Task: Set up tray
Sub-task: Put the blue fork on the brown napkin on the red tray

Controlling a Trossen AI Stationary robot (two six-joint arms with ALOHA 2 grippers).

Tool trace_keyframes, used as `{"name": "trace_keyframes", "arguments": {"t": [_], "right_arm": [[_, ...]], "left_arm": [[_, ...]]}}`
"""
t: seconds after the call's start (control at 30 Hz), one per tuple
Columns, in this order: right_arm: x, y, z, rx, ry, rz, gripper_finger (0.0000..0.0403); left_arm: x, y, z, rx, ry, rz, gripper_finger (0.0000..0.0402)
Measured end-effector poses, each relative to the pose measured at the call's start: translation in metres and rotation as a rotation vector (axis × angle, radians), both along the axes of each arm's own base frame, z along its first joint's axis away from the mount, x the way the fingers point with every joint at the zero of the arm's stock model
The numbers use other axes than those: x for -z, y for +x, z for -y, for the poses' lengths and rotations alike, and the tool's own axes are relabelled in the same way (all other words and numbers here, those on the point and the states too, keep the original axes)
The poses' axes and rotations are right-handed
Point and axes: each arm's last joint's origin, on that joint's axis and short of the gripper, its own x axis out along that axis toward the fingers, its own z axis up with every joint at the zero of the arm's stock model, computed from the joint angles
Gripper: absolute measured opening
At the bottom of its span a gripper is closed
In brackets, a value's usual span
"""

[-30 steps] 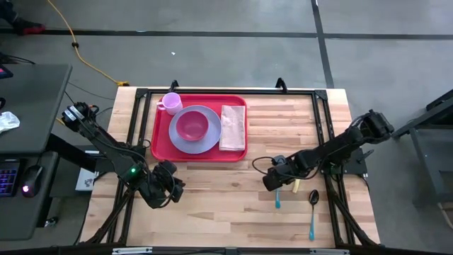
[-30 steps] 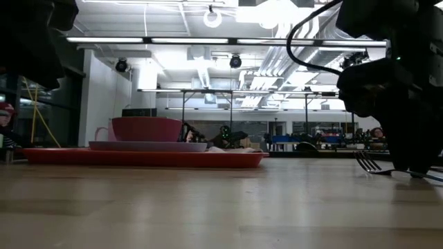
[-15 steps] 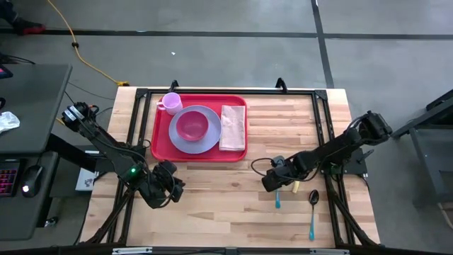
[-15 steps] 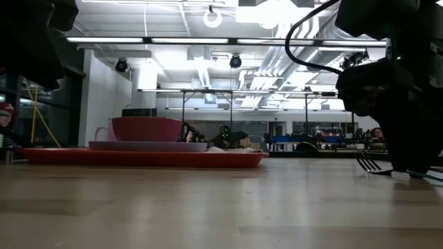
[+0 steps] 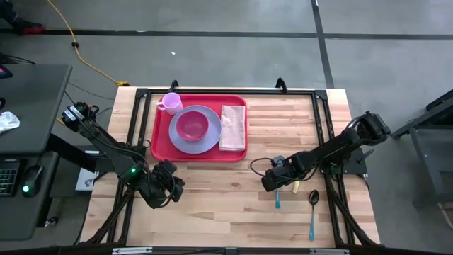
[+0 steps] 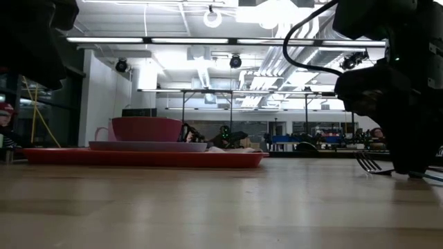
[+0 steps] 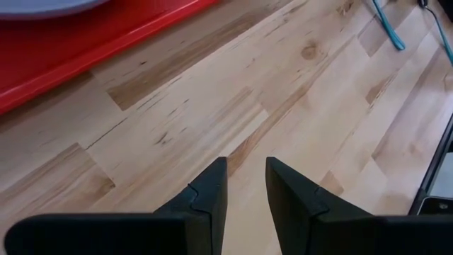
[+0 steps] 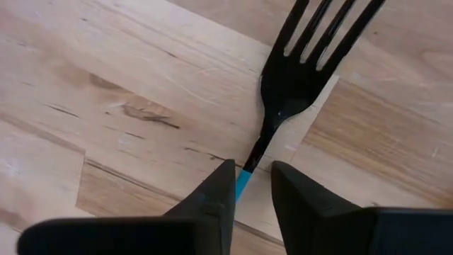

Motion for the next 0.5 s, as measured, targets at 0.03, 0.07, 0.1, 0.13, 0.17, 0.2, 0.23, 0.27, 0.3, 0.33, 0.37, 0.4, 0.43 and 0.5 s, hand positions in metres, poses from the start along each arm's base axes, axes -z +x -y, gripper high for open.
{"name": "trace_keyframes", "arguments": {"t": [0.03, 0.07, 0.1, 0.13, 0.17, 0.2, 0.23, 0.27, 0.3, 0.33, 0.37, 0.4, 0.43, 0.5], "right_arm": [[0.0004, 0.0001, 0.0000, 0.000, 0.000, -0.001, 0.0068], [0.0005, 0.0002, 0.0000, 0.000, 0.000, -0.001, 0.0063], [0.0005, 0.0002, 0.0001, -0.001, 0.000, -0.001, 0.0059], [0.0005, 0.0001, 0.0001, -0.002, -0.001, -0.002, 0.0055], [0.0006, 0.0000, 0.0002, -0.001, -0.001, -0.003, 0.0052], [0.0006, -0.0002, 0.0002, -0.001, -0.001, -0.004, 0.0049], [0.0006, -0.0002, 0.0003, 0.001, -0.002, -0.004, 0.0045], [0.0007, -0.0003, 0.0003, 0.004, -0.003, -0.004, 0.0043], [0.0008, -0.0003, 0.0005, 0.006, -0.005, -0.004, 0.0040], [0.0008, -0.0003, 0.0005, 0.007, -0.008, -0.003, 0.0037], [0.0008, -0.0004, 0.0007, 0.008, -0.013, -0.002, 0.0034], [0.0009, -0.0003, 0.0009, 0.009, -0.018, 0.000, 0.0031], [0.0009, -0.0002, 0.0012, 0.011, -0.023, 0.001, 0.0028], [0.0011, -0.0003, 0.0017, 0.013, -0.035, 0.001, 0.0019]], "left_arm": [[0.0000, 0.0000, 0.0000, 0.006, 0.005, -0.001, 0.0129], [0.0000, 0.0000, 0.0000, 0.009, 0.008, -0.001, 0.0129], [0.0000, 0.0000, 0.0000, 0.012, 0.011, -0.002, 0.0129], [0.0000, 0.0000, 0.0000, 0.012, 0.011, -0.002, 0.0129], [0.0000, 0.0000, 0.0000, 0.012, 0.011, -0.002, 0.0129], [0.0000, 0.0000, 0.0000, 0.012, 0.011, -0.002, 0.0129], [0.0000, 0.0000, 0.0000, 0.012, 0.011, -0.002, 0.0129], [0.0000, 0.0000, 0.0000, 0.012, 0.011, -0.002, 0.0129], [0.0000, 0.0000, 0.0000, 0.012, 0.011, -0.002, 0.0129], [0.0000, 0.0000, 0.0000, 0.012, 0.011, -0.002, 0.0129], [0.0000, 0.0000, 0.0000, 0.012, 0.011, -0.002, 0.0129], [0.0000, 0.0000, 0.0000, 0.012, 0.011, -0.002, 0.0129], [0.0000, 0.0000, 0.0000, 0.012, 0.011, -0.001, 0.0129], [0.0000, 0.0000, 0.0000, 0.012, 0.011, -0.001, 0.0129]]}}
